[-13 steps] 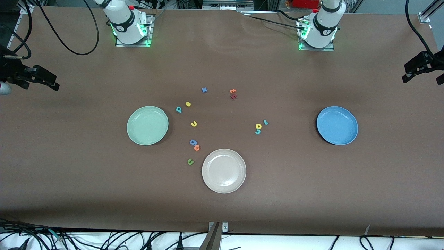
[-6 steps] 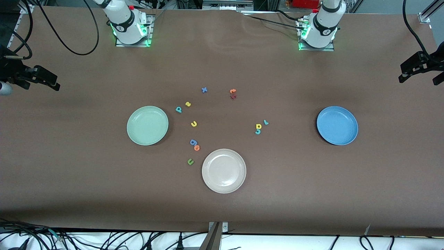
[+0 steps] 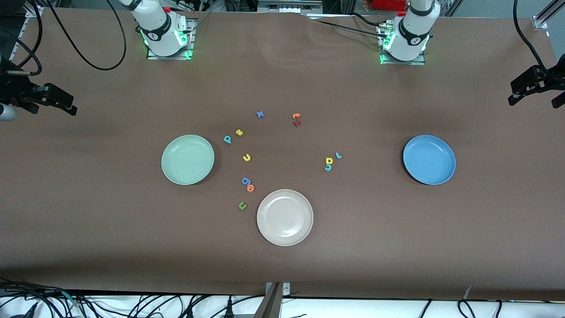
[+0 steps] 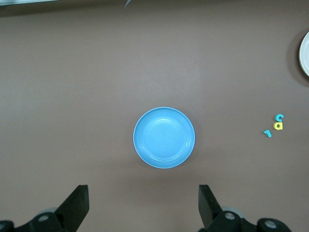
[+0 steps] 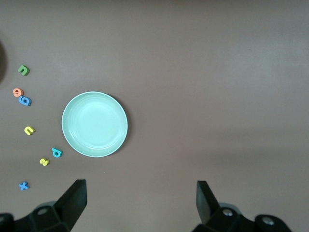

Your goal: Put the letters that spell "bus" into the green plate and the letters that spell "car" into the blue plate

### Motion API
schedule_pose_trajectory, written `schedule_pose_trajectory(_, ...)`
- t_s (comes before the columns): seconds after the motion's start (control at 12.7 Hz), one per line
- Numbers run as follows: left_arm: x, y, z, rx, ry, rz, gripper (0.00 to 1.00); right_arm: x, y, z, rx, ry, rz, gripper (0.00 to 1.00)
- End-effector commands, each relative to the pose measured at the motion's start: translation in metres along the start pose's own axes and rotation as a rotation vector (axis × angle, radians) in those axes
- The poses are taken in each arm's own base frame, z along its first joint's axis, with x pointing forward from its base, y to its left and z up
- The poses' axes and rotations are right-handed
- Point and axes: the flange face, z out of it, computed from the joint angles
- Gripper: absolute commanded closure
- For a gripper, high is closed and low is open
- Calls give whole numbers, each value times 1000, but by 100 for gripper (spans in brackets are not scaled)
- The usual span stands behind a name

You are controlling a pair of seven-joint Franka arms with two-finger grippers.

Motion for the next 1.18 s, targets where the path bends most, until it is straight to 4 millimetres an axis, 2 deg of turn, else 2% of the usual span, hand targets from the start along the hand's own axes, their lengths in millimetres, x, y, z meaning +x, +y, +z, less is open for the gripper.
schedule_pose_trajectory(0.0,2,6,-4,-15,3,7,0,1,0,-7,-13,0,-15,0)
schedule_pose_trajectory(0.16,3,13,-6,-3,8,21,0,2,0,-6,-13,-1,-15,0)
schedule_pose_trajectory(0.24,5,12,-16,-1,29,21,0,2,0,-6,-13,-1,-15,0)
schedule_pose_trajectory(0.47,9,6,-12,-5,25,9,0,2,0,-6,-11,-1,-13,0)
schedule_pose_trajectory(0.71,10,25,-15,-9,27,33,0,2,0,-6,-11,-1,-13,0)
schedule_pose_trajectory(1.1,10,26,-16,-1,30,41,0,2,0,-6,-11,-1,-12,0)
